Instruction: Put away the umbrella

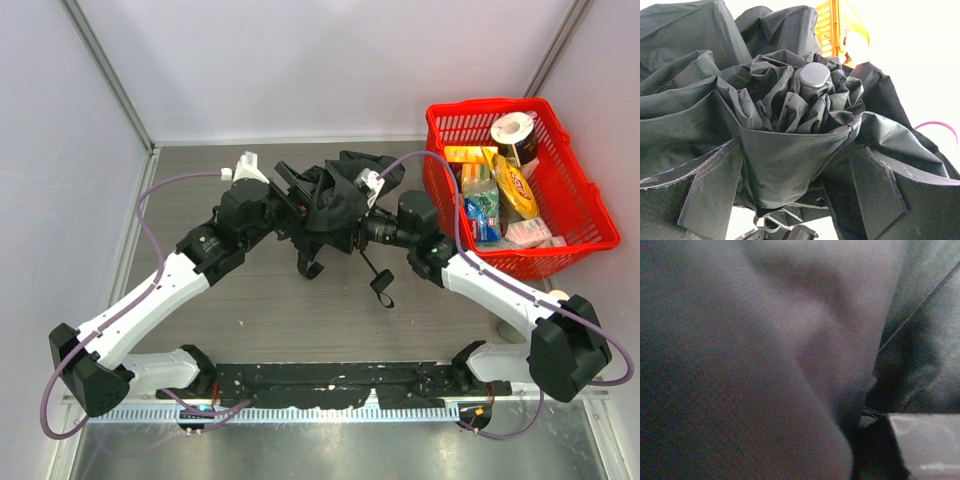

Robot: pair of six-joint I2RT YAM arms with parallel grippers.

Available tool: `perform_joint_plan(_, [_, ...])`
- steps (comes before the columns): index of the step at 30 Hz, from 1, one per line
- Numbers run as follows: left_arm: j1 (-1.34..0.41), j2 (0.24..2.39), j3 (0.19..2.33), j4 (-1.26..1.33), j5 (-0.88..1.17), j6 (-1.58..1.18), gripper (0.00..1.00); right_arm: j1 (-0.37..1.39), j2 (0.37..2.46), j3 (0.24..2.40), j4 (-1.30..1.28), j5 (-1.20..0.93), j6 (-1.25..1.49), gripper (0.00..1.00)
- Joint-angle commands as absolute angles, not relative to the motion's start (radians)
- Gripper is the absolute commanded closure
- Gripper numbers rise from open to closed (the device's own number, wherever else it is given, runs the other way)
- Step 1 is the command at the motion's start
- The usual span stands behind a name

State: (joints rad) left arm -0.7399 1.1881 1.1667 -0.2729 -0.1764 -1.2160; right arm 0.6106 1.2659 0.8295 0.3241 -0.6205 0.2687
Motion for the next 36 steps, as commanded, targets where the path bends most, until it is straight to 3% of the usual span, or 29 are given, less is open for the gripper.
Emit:
perform_joint_plan(1, [-0.749, 1.169, 1.144, -0.154, -0.195, -1.172, 0.12, 0.666, 1.246, 0.922, 0.423, -0.732, 0.253, 0.99])
perform_joint_plan(6, [-0.749, 1.143, 1.104, -0.089, -0.195, -1.149, 0.26, 0.71, 1.247, 0.939, 0.364, -0.704, 0.207, 0.99])
perform_joint_plan(12, [-0.749, 1.111, 1.071, -0.023, -0.158, -1.101, 0.33, 0.73, 1.235, 0.937, 0.35, -0.7, 0.203, 0.99])
perform_joint_plan(15, [-0.749, 1.092, 1.084, -0.078, -0.143, -1.071, 0.08, 0.73, 1.207, 0.943, 0.289, -0.565, 0.18, 0.99])
perform_joint_plan(17, [-0.749, 1.063, 1.082, -0.126, -0.144, -1.034, 0.0, 0.73, 1.172, 0.924, 0.278, -0.439, 0.154, 0.99])
perform_joint_plan(22, [-0.749, 0.869, 0.942, -0.147, -0.222, -0.885, 0.0, 0.721, 1.163, 0.954, 0.197, -0.215, 0.069, 0.99])
perform_joint_plan(25, [-0.749, 0.744, 0.879, -0.153, -0.253, -0.778, 0.0, 0.697, 1.207, 1.026, 0.127, -0.211, 0.02, 0.99])
perform_joint_plan(28, [-0.749, 0.669, 0.877, -0.257, -0.302, -0.715, 0.09, 0.683, 1.218, 1.043, 0.138, -0.238, -0.027, 0.99])
perform_joint_plan(36, [-0.749, 0.532, 0.833, -0.344, -0.402, -0.654, 0.1, 0.661, 1.339, 1.257, 0.028, -0.012, -0.349, 0.99])
